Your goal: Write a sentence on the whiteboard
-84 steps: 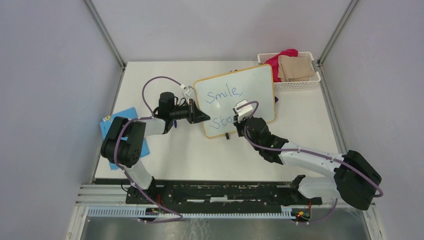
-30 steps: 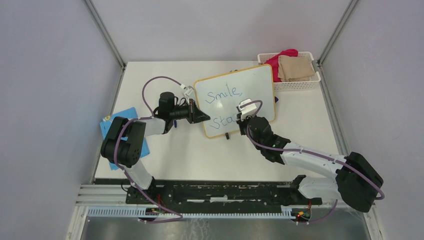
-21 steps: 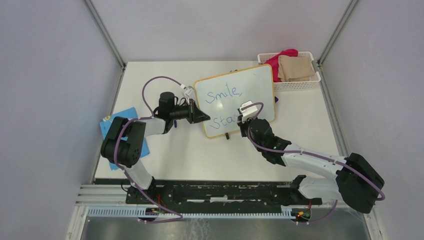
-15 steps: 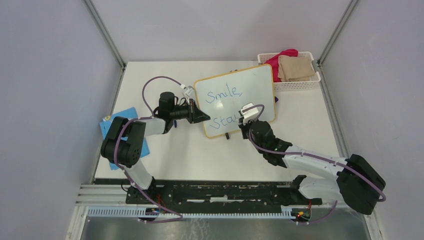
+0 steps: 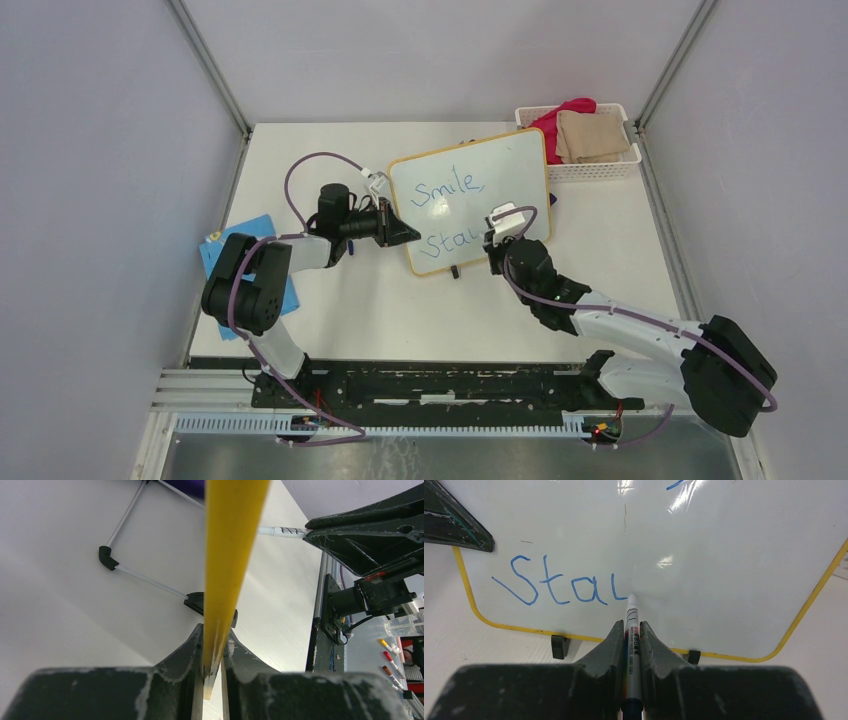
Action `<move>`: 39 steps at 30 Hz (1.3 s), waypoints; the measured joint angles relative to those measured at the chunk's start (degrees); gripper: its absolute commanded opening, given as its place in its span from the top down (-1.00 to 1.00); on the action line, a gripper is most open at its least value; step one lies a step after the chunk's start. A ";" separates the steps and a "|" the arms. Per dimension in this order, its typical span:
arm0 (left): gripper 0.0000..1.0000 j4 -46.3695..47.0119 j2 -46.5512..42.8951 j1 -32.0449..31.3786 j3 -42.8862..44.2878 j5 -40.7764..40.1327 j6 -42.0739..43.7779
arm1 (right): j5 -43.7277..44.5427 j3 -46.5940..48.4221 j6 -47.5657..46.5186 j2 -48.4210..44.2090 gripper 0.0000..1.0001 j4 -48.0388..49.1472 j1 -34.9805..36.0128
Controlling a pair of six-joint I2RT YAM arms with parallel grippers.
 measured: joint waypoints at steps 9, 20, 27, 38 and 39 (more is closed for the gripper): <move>0.96 0.00 0.00 0.00 0.02 0.00 0.00 | 0.13 2.80 -0.63 0.07 1.00 -0.09 -0.20; 0.96 0.00 -0.02 0.00 0.02 0.00 0.00 | 0.11 3.98 -0.83 1.62 1.00 -0.02 -1.25; 0.96 -0.02 -0.04 0.00 0.02 0.00 0.00 | 0.02 3.87 -0.76 2.19 1.00 0.02 -1.29; 0.96 -0.04 -0.04 -0.13 0.02 -0.33 0.02 | -1.29 0.63 0.66 1.18 1.00 0.74 -1.27; 0.96 -0.02 -0.04 -0.13 0.02 -0.37 0.00 | -1.38 0.26 0.72 1.05 1.00 0.72 -1.27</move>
